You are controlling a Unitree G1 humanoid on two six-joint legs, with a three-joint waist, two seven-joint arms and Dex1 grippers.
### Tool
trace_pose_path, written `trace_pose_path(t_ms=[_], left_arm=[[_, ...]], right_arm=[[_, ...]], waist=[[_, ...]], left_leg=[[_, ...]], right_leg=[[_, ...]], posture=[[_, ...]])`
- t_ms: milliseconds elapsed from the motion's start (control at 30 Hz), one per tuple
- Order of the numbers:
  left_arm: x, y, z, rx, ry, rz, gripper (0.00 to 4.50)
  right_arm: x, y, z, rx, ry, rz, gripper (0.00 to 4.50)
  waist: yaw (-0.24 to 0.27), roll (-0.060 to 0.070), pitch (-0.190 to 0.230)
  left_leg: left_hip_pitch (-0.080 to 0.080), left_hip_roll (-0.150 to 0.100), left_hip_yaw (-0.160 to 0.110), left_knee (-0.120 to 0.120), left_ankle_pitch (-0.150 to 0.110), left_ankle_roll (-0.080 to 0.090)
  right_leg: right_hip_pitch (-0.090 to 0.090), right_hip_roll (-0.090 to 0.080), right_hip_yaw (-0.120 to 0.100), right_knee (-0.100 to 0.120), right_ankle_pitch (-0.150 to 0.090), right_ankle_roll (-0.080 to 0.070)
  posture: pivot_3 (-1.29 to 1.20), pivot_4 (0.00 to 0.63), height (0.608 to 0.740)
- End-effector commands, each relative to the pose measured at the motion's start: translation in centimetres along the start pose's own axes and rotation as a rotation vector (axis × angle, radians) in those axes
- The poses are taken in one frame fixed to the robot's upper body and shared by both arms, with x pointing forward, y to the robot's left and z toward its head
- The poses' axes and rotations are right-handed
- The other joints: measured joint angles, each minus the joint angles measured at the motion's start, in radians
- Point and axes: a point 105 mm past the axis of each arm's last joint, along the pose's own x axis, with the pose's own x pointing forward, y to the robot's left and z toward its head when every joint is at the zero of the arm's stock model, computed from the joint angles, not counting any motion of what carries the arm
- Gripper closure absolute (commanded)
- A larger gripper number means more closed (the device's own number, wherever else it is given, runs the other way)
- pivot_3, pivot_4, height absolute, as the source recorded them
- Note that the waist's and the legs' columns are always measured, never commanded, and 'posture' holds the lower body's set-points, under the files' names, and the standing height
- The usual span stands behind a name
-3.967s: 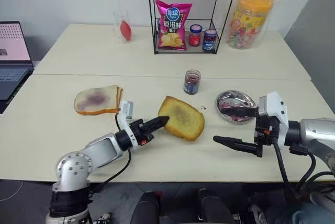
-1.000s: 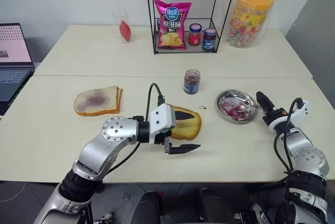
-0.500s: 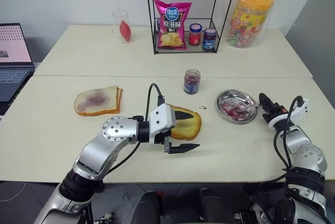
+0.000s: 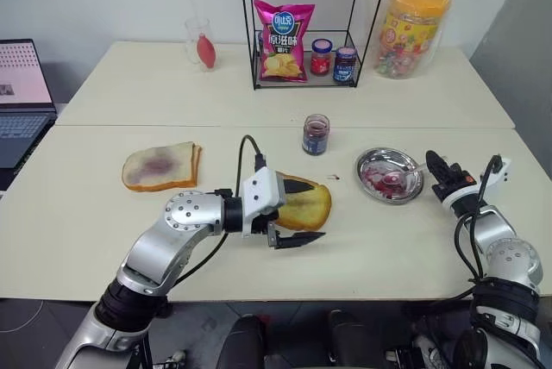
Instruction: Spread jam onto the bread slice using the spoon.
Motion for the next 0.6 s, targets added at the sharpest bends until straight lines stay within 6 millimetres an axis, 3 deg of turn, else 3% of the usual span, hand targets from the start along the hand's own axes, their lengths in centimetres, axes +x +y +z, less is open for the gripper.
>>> trace_pose_path(t_ms=[33, 100, 200, 267, 433, 600], left_arm=[[-1.4, 1.8, 0.6, -0.014, -0.020, 0.133, 0.00], [-1.9, 2.5, 0.6, -0.028, -0.021, 0.184, 0.00], [-2.8, 4.6, 0.8, -0.053, -0.032, 0.332, 0.00], [-3.1, 5.5, 0.7, -0.065, -0.025, 0.388, 0.00], [-3.5, 7.1, 0.6, -0.058, -0.008, 0.474, 0.00], [-3.7, 8.1, 0.5, -0.097, -0.010, 0.520, 0.00]], right_arm=[[-0.1, 6.4, 3.0, -0.159, -0.038, 0.210, 4.41], [0.0, 8.7, 3.7, -0.231, -0.044, 0.270, 4.41], [2.1, 13.8, 4.3, -0.370, -0.059, 0.391, 4.41], [3.8, 16.0, 4.0, -0.436, -0.062, 0.432, 4.41], [6.8, 19.1, 2.5, -0.555, -0.033, 0.521, 4.41], [9.5, 20.1, 0.4, -0.668, 0.020, 0.580, 4.41]], waist=[[0.000, 0.000, 0.000], [0.000, 0.000, 0.000], [-0.008, 0.001, 0.001], [-0.013, 0.001, 0.001], [-0.016, 0.001, 0.001], [-0.014, 0.000, 0.001]], left_leg=[[0.000, 0.000, 0.000, 0.000, 0.000, 0.000], [0.000, 0.000, 0.000, 0.000, 0.000, 0.000], [0.000, 0.000, 0.000, 0.001, 0.000, 0.000], [0.001, 0.000, 0.000, 0.001, 0.000, 0.000], [0.001, 0.000, -0.001, 0.000, 0.000, 0.000], [-0.008, -0.001, -0.001, 0.000, 0.000, 0.000]], right_leg=[[0.000, 0.000, 0.000, 0.000, 0.000, 0.000], [0.000, 0.000, 0.000, 0.000, 0.000, 0.000], [0.000, 0.000, 0.000, 0.000, 0.000, 0.000], [0.001, 0.000, -0.001, 0.000, 0.000, 0.001], [0.001, 0.001, -0.001, 0.001, 0.000, 0.000], [-0.008, -0.001, -0.001, 0.001, 0.003, -0.004]], posture=[[0.00, 0.150, 0.740], [0.00, 0.150, 0.740], [0.00, 0.150, 0.740], [0.00, 0.150, 0.740], [0.00, 0.150, 0.740], [0.00, 0.150, 0.740]])
